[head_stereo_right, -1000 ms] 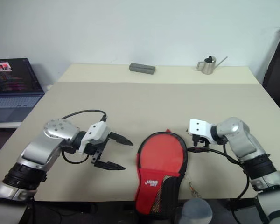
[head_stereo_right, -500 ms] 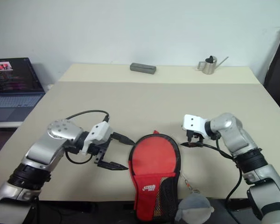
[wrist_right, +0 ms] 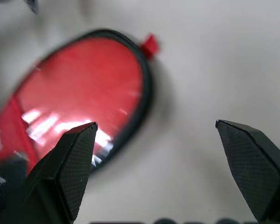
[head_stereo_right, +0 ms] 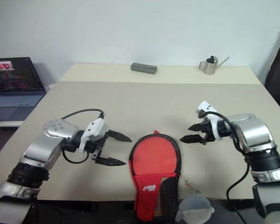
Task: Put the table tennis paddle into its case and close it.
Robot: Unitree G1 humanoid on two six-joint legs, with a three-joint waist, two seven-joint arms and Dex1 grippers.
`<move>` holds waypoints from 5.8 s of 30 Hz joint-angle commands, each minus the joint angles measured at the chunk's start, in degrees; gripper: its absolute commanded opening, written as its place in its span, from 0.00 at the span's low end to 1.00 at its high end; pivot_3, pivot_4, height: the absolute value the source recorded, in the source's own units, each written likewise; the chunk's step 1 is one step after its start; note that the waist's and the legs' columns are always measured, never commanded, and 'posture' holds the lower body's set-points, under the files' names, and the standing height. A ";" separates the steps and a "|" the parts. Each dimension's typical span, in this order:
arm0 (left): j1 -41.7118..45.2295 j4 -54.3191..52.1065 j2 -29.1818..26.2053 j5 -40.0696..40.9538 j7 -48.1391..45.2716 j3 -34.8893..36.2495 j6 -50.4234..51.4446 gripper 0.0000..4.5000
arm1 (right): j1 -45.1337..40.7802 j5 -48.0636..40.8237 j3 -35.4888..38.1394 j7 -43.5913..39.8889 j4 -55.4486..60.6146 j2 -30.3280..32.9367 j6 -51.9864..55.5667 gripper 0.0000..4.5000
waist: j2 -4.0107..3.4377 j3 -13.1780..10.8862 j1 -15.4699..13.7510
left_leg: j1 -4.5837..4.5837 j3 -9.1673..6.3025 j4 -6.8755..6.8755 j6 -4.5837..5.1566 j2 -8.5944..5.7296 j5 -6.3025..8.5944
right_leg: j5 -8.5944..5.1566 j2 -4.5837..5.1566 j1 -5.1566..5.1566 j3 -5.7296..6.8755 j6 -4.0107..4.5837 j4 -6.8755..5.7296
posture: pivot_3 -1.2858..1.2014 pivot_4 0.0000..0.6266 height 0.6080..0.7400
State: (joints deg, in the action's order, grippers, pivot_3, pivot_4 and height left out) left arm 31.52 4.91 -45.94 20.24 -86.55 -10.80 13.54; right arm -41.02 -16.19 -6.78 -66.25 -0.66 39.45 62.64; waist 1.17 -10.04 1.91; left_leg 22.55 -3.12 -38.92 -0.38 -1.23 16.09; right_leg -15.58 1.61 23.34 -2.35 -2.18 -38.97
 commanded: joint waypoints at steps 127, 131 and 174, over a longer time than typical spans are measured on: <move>29.21 53.41 33.02 -19.10 -3.22 -6.88 -33.30 1.00 | 55.33 -26.15 41.18 0.02 54.65 28.57 -9.25 1.00 | 0.33 -0.32 -0.79 | 0.19 0.03 -0.04 0.06 -0.05 -0.02 | 0.06 -0.31 0.01 0.02 -0.16 0.13 | 0.52 0.24 1.00; 27.59 51.54 31.82 -18.02 -5.27 -7.52 -33.56 1.00 | 52.94 -20.52 32.40 3.45 50.58 28.18 -15.39 1.00 | 0.34 -0.32 -0.63 | 0.13 0.01 -0.04 0.05 -0.03 -0.03 | 0.07 -0.31 -0.03 0.02 -0.15 0.10 | 0.52 0.24 1.00; 24.40 48.19 29.47 -18.21 -5.94 -8.50 -31.83 1.00 | 48.50 -6.55 15.00 1.29 43.09 28.15 -30.11 0.23 | 0.34 -0.32 -0.65 | 0.10 -0.01 -0.08 0.05 -0.05 -0.03 | 0.08 -0.29 -0.05 0.02 -0.13 0.06 | 0.52 0.24 1.00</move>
State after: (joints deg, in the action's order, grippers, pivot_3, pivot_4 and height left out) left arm 55.89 55.09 -16.15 1.41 -88.64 -19.35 -18.21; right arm 7.99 -21.23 6.35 -64.73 40.80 67.49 31.89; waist 1.51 -10.36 1.26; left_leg 22.65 -3.14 -39.00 -0.33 -1.28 16.06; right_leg -15.50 1.31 23.28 -2.31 -2.32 -38.91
